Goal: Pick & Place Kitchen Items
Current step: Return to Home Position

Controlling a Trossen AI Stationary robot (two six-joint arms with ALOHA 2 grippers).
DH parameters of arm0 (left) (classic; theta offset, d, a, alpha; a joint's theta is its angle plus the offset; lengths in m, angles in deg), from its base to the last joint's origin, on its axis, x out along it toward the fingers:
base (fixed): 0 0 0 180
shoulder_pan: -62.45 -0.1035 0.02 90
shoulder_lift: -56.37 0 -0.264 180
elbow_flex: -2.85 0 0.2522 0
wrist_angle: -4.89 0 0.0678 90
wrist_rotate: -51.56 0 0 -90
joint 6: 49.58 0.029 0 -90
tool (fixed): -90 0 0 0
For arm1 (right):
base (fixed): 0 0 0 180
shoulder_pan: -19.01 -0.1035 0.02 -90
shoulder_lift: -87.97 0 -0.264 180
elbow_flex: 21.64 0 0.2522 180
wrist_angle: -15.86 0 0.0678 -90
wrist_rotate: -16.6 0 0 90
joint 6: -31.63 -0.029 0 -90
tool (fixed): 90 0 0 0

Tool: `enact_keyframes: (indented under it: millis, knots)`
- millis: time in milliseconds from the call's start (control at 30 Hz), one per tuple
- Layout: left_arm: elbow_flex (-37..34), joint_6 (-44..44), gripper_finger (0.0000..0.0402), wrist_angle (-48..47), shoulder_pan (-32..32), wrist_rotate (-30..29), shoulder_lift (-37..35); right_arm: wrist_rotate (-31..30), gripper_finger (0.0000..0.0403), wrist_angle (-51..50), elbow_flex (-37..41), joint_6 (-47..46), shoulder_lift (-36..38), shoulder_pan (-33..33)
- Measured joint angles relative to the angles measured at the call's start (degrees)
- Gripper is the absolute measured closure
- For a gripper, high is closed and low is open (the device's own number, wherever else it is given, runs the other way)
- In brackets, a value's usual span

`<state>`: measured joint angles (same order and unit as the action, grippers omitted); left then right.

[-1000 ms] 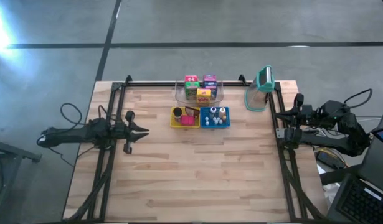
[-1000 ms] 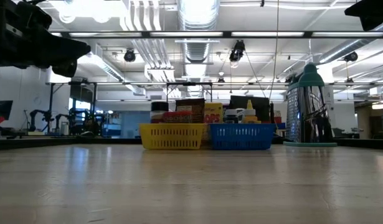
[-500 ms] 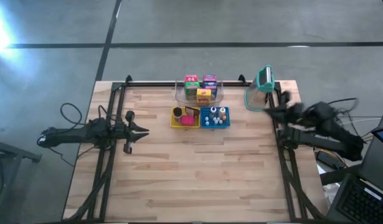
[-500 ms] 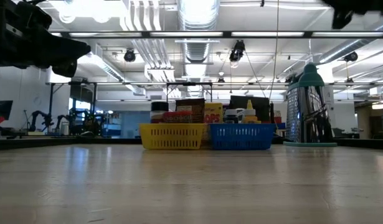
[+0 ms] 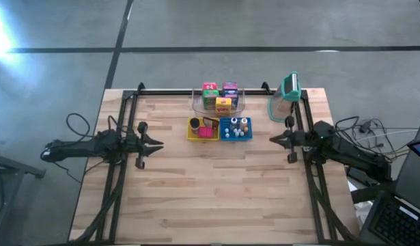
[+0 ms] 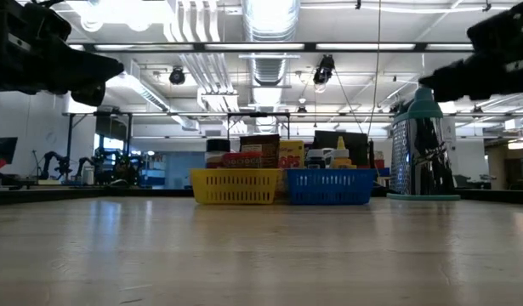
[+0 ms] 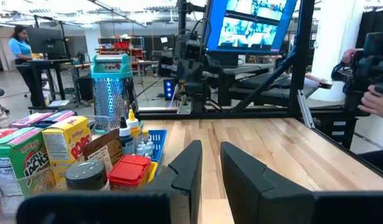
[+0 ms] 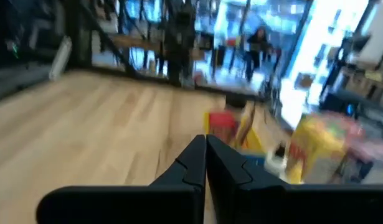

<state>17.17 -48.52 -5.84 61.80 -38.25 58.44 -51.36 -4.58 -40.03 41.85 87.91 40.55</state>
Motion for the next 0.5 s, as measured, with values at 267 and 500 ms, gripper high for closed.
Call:
enact_keyframes:
  millis: [267, 500]
  knots:
    - [0.0, 0.0, 0.0337, -0.65, 0.0, -0.1, 0.26, -4.25, 0.0394, -0.73, 0.85, -5.97, -0.63, -0.13]
    - [-0.02, 0.0, 0.0337, -0.58, 0.0, -0.12, 0.26, -4.22, 0.0394, -0.56, 0.85, -5.29, -3.38, -0.15]
